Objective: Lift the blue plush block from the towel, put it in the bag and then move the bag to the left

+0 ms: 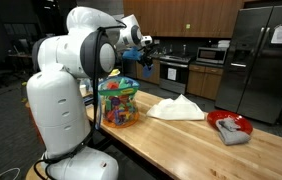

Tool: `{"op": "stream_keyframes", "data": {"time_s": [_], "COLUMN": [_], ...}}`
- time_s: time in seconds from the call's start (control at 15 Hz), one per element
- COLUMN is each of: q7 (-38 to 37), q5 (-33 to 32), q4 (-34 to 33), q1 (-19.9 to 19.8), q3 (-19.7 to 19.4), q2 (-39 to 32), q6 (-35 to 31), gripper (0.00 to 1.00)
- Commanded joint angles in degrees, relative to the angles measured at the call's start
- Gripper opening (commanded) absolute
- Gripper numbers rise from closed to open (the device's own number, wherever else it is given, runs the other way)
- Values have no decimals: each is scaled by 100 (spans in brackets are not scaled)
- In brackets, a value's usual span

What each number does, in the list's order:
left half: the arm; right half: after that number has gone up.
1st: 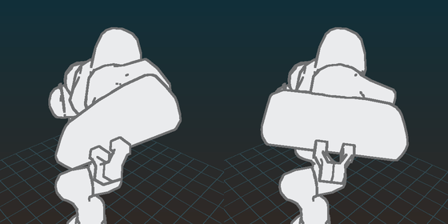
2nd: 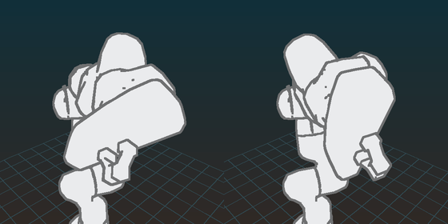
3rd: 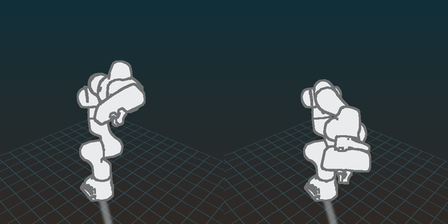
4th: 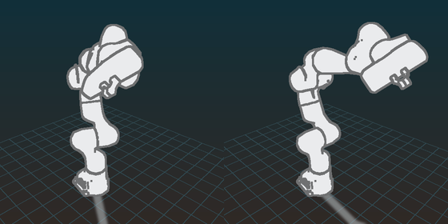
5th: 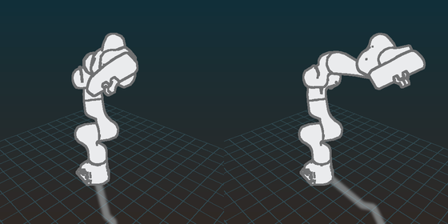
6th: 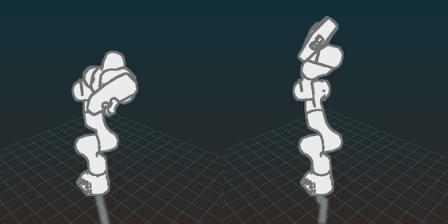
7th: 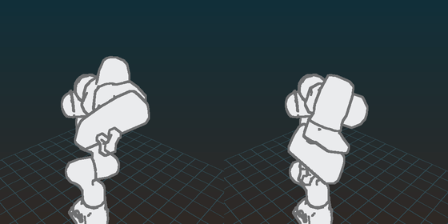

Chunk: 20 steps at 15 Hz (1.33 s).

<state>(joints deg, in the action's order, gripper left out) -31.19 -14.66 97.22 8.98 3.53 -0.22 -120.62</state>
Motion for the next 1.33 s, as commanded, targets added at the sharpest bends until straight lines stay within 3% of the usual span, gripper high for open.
{"op": "stream_keyframes", "data": {"time_s": [0.0,0.73,1.0,1.27], "q7": [-194,-227,55,353], "q5": [-23,101,553,1403], "q4": [267,1349,1747,2011], "q1": [-2,220,270,304], "q3": [265,1034,1122,1124], "q2": [384,952,1270,1500], "q6": [173,-815,-1128,-1265], "gripper": [20,20,20,20]}}
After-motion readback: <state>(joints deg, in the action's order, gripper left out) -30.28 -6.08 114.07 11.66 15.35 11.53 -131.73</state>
